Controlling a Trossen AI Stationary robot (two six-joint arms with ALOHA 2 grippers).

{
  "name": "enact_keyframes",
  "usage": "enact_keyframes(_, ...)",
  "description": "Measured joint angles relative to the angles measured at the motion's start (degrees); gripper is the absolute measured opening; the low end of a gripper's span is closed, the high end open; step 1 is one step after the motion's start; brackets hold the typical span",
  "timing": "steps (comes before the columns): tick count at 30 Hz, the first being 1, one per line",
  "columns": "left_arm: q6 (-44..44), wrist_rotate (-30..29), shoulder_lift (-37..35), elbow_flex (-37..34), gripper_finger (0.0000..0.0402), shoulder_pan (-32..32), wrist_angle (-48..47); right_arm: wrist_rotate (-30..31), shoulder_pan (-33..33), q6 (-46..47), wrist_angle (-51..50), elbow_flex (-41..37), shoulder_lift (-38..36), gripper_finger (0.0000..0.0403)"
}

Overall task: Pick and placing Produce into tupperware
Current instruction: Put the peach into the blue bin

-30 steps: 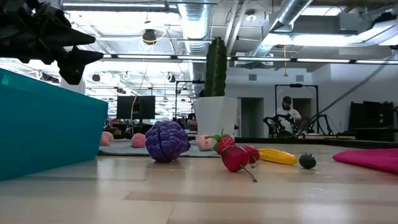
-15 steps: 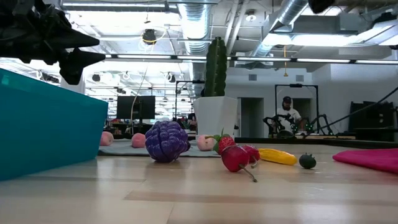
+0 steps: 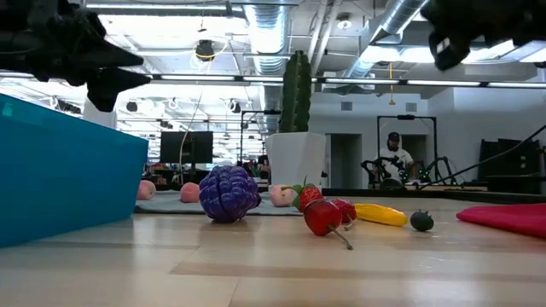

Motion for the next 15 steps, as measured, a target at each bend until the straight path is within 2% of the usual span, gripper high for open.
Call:
enact_keyframes(10,3.6,-5.2,21.4,14.2,0.0178,0.0,-7.2,1.6,3.0,1.6,18.0,-11.4,2.2,0.0123)
enact_keyframes(12,3.6,-7.8,26.0,17.5,0.0178,0.1,-10.7,1.6,3.4,2.0,19.3,-12.7,2.2,0.0123)
enact_keyframes(15,4.8,-6.9,32.7,21.6,0.0178,0.6,-13.4,1.6,4.3,3.4,18.6,-12.8,2.2,0.0123)
